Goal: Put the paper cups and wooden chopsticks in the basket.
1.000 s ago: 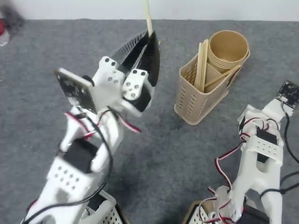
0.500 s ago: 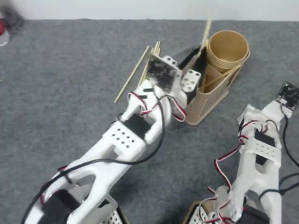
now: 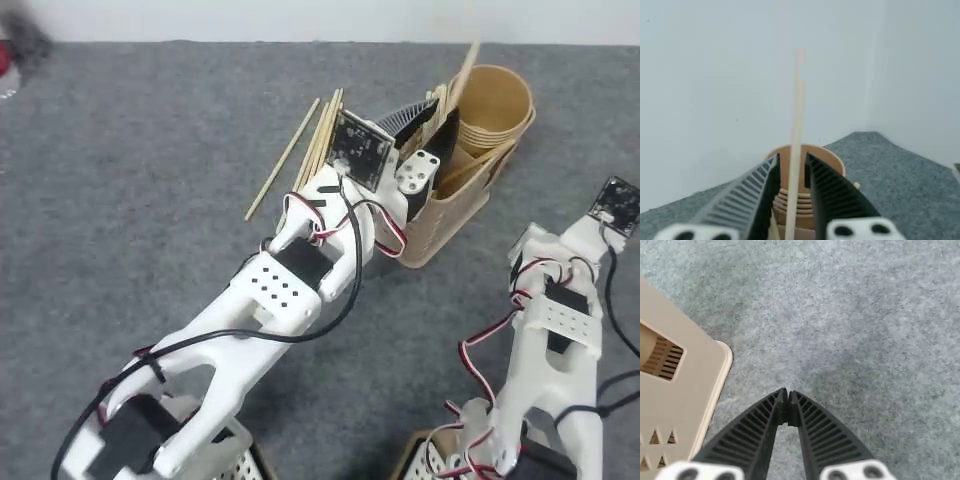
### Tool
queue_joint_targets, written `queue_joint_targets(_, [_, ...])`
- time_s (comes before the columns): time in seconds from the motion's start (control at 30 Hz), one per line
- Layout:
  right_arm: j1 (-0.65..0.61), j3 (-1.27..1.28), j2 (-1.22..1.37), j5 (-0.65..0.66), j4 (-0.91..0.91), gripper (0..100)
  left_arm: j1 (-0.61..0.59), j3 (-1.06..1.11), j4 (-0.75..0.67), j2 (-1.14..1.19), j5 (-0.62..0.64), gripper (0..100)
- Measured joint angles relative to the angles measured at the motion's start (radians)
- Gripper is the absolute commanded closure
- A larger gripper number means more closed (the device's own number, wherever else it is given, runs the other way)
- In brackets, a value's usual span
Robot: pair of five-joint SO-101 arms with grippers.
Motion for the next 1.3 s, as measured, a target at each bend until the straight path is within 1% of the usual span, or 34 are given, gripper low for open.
queue_joint_targets(0.1, [0.0,0.0,0.0,0.0,0.0,98.7,0.003,0.0,0.0,0.0,0.038,90])
queue_joint_targets(0.27, [0.0,0.0,0.0,0.0,0.0,98.7,0.002,0.0,0.0,0.0,0.046,91])
queue_joint_targets(0.33, [0.0,0.0,0.0,0.0,0.0,98.7,-0.026,0.0,0.0,-0.002,0.049,90])
queue_joint_targets(0.4, [0.0,0.0,0.0,0.0,0.0,98.7,-0.089,0.0,0.008,-0.012,0.049,89])
queue_joint_targets(0.43, [0.0,0.0,0.0,0.0,0.0,98.7,-0.127,0.0,0.035,-0.026,0.049,87])
queue_joint_targets(0.5, [0.0,0.0,0.0,0.0,0.0,98.7,-0.21,-0.023,0.13,-0.058,0.052,84])
queue_joint_targets(0.6, [0.0,0.0,0.0,0.0,0.0,98.7,-0.324,-0.087,0.339,-0.072,0.055,83])
queue_joint_targets(0.7, [0.0,0.0,0.0,0.0,0.0,98.7,-0.387,-0.173,0.566,-0.034,0.055,83])
queue_joint_targets(0.77, [0.0,0.0,0.0,0.0,0.0,98.7,-0.427,-0.245,0.687,0.04,0.055,83])
queue_joint_targets(0.87, [0.0,0.003,0.0,0.0,0.0,98.7,-0.474,-0.387,0.825,0.206,0.044,83])
queue_joint_targets(1.0, [0.0,0.003,0.0,0.0,0.0,98.7,-0.488,-0.626,1.003,0.483,-0.009,83])
queue_joint_targets(1.13, [0.0,0.003,0.0,0.0,0.0,98.7,-0.491,-0.91,1.183,0.767,-0.075,83])
queue_joint_targets(1.3, [0.0,0.003,0.0,0.0,0.0,98.7,-0.505,-1.306,1.389,1.083,-0.094,85])
